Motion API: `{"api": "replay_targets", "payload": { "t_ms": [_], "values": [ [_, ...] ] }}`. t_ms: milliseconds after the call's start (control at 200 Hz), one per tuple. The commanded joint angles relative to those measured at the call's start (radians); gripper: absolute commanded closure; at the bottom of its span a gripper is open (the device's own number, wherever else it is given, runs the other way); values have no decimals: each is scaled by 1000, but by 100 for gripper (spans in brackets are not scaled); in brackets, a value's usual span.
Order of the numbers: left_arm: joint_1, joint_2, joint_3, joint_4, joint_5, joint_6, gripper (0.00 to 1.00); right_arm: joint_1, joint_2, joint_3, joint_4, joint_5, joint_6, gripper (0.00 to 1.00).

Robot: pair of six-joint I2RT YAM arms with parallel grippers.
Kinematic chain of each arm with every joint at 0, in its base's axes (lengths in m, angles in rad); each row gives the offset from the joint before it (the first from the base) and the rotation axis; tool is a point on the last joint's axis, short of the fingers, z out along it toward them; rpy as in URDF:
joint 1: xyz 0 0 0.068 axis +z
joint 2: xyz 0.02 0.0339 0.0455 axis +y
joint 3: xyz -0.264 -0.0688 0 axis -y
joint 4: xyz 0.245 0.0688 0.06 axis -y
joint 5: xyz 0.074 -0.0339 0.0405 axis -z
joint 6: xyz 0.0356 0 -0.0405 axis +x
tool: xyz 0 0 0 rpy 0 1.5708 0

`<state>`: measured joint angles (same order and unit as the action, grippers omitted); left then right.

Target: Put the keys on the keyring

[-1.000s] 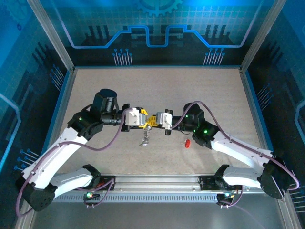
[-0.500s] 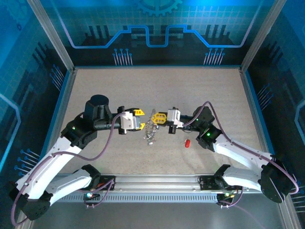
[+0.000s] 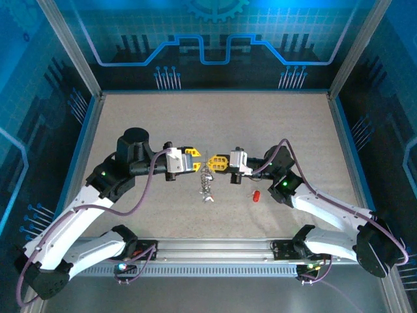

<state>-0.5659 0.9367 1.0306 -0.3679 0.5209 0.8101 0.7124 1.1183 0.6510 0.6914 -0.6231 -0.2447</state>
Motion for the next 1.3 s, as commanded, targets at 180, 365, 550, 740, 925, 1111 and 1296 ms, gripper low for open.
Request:
{"api": "replay_targets", "payload": {
  "t_ms": [180,365,550,740,925,1111,1296],
  "values": [
    [0,10,6,-45,41,51,75,6,-11,32,-4,-20,-47,100],
    [0,19,6,-36,91,42,75,13,-10,38,-13,-13,-52,100],
    [-1,40,26,-66,117,55,77,17,-5,44,-20,-13,-55,100],
    [-2,44,24,-62,137,59,76,26,-2,49,-34,-13,-67,100],
    [-2,50,35,-56,155,57,80,28,0,47,-36,-9,-71,100],
    [-1,48,36,-48,165,49,80,30,-10,42,-60,10,-95,100],
    [-2,55,33,-51,171,44,79,35,-15,31,-80,29,-126,100]
  ]
}}
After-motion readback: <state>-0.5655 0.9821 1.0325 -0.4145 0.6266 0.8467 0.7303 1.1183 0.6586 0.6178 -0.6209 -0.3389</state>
